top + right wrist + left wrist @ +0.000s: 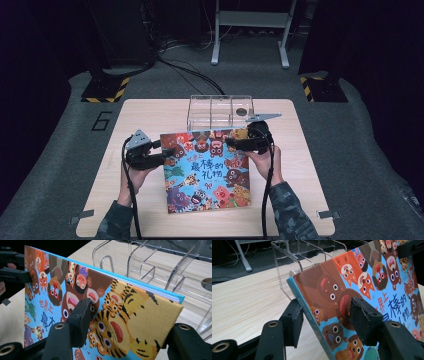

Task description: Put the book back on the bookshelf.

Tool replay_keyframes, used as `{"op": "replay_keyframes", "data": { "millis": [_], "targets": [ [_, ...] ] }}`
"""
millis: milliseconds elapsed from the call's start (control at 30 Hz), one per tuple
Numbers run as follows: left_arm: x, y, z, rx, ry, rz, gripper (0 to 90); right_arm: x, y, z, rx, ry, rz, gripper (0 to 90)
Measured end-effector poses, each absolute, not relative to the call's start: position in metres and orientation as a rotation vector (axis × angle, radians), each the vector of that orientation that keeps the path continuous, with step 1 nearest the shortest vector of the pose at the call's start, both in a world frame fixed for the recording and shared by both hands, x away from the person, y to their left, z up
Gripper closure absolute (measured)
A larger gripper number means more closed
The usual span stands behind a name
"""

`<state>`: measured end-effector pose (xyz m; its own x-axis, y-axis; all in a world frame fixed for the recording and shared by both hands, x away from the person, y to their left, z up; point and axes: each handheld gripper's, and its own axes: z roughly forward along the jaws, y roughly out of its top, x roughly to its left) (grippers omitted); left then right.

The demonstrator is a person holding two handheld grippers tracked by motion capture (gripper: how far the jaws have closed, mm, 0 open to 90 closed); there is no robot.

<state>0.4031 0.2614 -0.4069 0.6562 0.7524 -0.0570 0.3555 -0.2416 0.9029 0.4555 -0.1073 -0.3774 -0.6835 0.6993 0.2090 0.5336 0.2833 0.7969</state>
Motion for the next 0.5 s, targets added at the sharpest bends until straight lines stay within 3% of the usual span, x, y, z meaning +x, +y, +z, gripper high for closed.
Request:
{"op": "replay_keyframes", "data": {
  "millis": [333, 433, 500],
  "targets": [
    [0.398, 0.264, -0.399, 1.85, 0.861, 0.518, 48.0, 0.454, -0.103, -0.368, 1.124, 2.36, 1.332, 42.1],
    [0.395, 0.264, -0.396, 1.855, 0.849, 0.525, 48.8, 0.454, -0.096, -0.367, 1.107, 2.366, 1.254, 34.7],
    [0.395, 0.265, -0.396, 1.854, 0.851, 0.525, 48.9, 0.455, -0.095, -0.366, 1.117, 2.371, 1.251, 34.7]
  ]
}}
